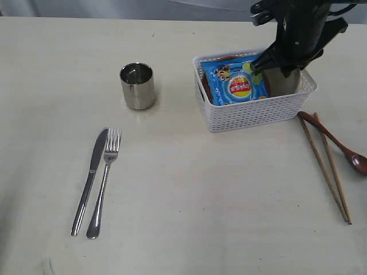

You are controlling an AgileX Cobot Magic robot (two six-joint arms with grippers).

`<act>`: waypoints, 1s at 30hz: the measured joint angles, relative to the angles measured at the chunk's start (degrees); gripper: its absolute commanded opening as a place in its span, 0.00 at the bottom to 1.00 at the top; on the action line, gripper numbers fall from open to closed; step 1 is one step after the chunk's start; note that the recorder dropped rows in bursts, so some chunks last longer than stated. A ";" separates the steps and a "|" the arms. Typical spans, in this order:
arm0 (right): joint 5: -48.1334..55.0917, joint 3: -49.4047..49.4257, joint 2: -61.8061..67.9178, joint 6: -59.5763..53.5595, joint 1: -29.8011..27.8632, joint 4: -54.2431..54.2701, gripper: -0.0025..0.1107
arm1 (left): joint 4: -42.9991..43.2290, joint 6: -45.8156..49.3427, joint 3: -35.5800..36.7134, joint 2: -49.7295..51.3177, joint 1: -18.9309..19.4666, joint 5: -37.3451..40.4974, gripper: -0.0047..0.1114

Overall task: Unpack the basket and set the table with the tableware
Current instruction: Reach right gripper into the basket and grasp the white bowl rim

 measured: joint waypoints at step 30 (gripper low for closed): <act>4.97 -1.47 -1.64 3.48 0.19 -8.36 0.02 | 0.00 0.00 0.00 0.00 0.00 0.00 0.04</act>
